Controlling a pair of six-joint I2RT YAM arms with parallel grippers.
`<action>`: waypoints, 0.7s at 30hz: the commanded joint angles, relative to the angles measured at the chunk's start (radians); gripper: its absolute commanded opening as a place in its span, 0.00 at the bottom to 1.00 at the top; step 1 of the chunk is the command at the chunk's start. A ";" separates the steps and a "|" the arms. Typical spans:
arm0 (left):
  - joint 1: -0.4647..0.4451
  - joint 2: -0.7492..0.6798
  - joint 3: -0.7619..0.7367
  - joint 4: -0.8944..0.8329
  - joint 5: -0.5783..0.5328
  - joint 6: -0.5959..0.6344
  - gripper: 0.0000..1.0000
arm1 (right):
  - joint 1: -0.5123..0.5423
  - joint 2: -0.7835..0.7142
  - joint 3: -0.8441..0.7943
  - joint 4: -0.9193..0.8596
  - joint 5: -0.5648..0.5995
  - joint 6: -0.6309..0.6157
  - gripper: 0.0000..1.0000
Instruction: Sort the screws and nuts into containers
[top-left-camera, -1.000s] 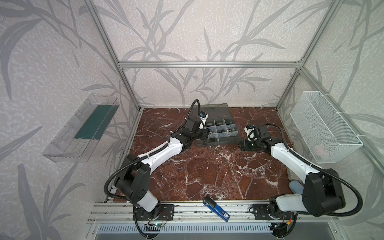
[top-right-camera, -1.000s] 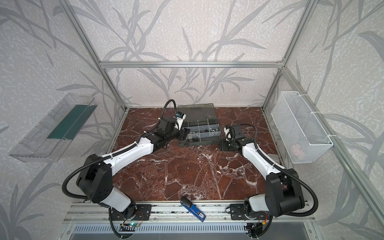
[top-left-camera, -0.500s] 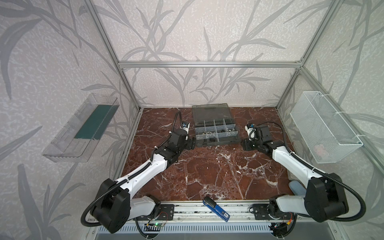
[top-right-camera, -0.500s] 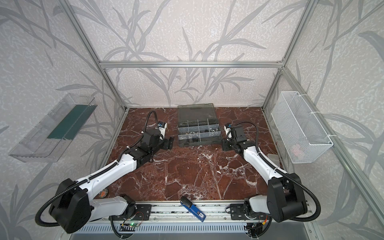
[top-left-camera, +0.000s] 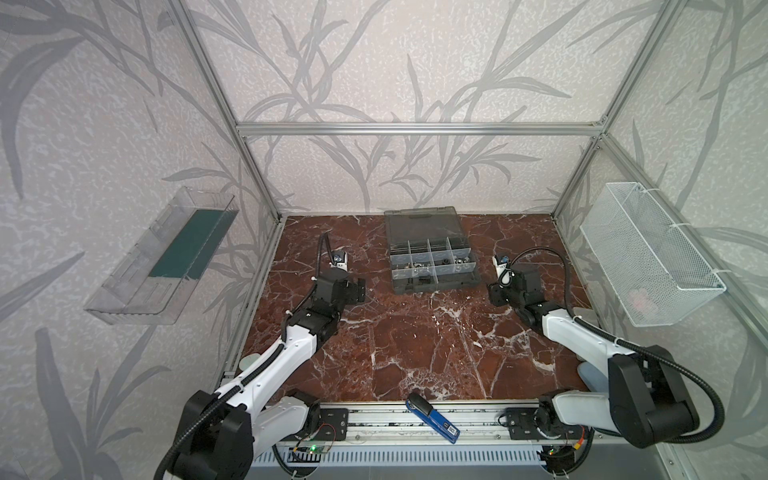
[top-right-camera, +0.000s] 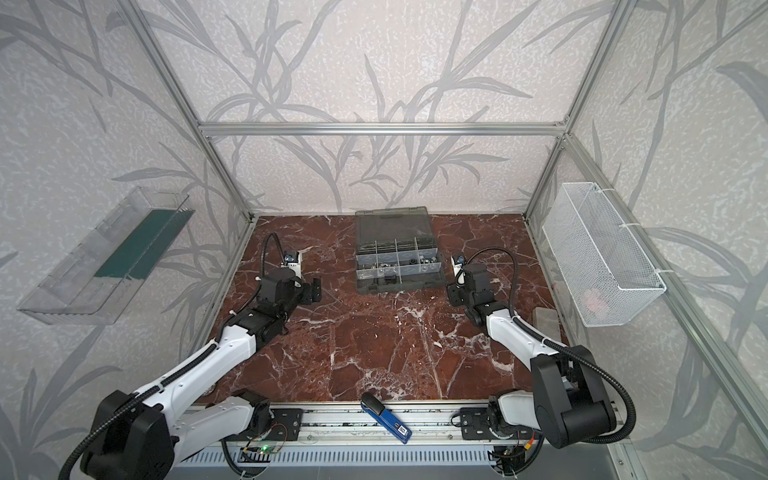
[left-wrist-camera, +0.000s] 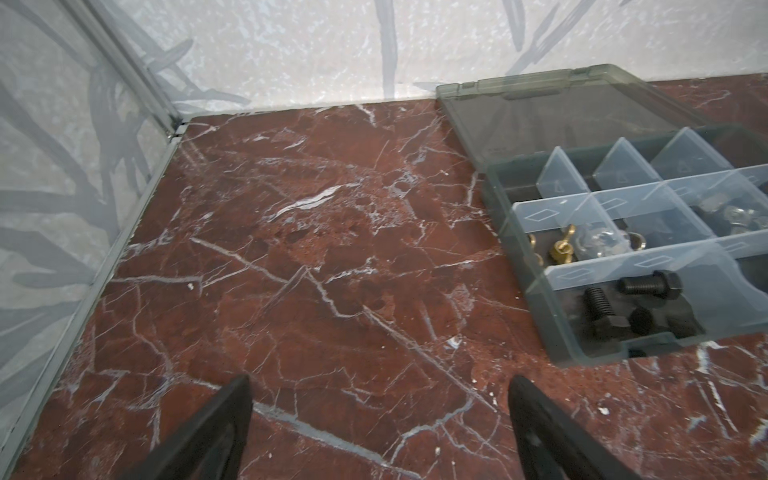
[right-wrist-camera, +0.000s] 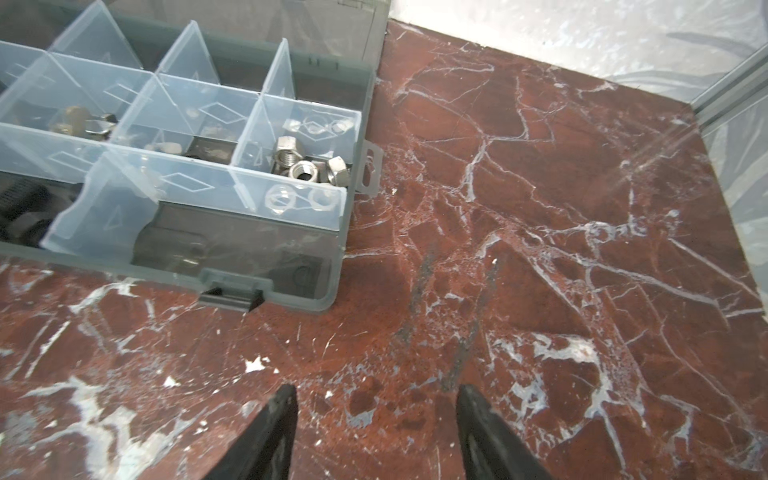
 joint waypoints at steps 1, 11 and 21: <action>0.046 -0.015 -0.046 0.081 -0.006 0.021 0.95 | -0.006 0.055 -0.036 0.205 0.062 -0.049 0.62; 0.173 -0.018 -0.154 0.213 0.018 0.064 0.97 | -0.017 0.156 -0.086 0.436 0.073 -0.060 0.63; 0.235 0.095 -0.242 0.494 0.021 0.106 0.99 | -0.117 0.191 -0.158 0.621 0.014 0.035 0.63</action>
